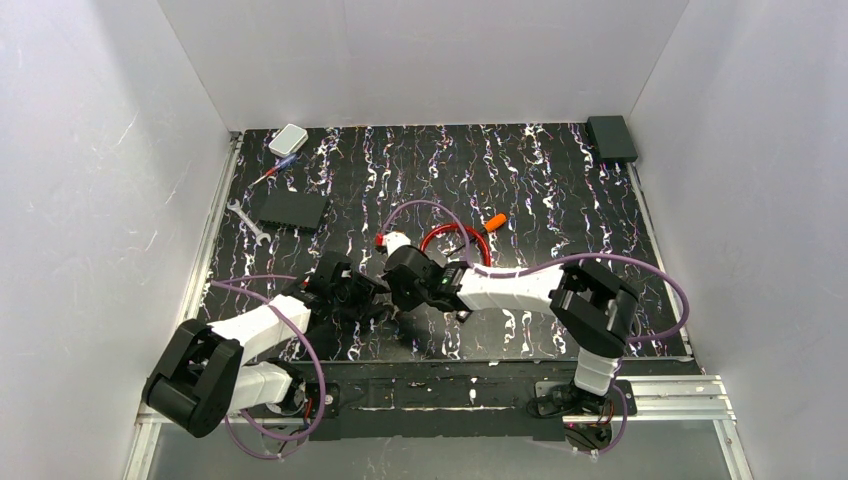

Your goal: Unlock with the key

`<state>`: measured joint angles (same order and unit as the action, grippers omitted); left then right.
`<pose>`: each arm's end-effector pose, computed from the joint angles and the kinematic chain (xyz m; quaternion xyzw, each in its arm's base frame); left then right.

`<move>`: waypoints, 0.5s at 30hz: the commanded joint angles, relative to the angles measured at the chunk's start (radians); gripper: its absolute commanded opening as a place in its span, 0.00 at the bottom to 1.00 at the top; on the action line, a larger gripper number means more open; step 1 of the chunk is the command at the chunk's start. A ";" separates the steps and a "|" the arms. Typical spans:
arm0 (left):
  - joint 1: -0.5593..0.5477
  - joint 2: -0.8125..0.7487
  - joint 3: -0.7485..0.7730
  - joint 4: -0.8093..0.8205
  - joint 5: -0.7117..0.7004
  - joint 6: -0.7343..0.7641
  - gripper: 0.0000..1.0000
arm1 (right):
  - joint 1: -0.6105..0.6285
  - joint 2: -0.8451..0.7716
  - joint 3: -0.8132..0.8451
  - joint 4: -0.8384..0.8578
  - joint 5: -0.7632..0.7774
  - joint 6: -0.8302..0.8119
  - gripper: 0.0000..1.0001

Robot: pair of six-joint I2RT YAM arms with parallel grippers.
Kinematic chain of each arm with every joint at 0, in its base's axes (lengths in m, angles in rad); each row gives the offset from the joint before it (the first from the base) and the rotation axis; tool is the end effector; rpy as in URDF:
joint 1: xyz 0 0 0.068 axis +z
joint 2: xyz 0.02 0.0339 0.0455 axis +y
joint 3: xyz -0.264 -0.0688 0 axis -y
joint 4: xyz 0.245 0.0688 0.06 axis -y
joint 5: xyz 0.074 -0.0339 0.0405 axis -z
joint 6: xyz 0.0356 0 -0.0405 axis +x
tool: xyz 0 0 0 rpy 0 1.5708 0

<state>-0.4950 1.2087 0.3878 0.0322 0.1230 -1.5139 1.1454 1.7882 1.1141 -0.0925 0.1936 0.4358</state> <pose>0.1866 -0.1057 0.1444 -0.4296 0.8170 -0.3515 0.1562 0.1648 0.3472 0.1897 -0.2827 0.8720 0.2143 0.3372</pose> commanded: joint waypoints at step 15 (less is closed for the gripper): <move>-0.027 0.024 -0.009 0.014 -0.019 -0.042 0.47 | -0.033 -0.063 -0.035 0.083 -0.050 0.082 0.01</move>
<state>-0.5167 1.2331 0.3870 0.0708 0.1314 -1.5452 1.1172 1.7733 1.0950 -0.0463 0.1608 0.4953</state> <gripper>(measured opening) 0.471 0.033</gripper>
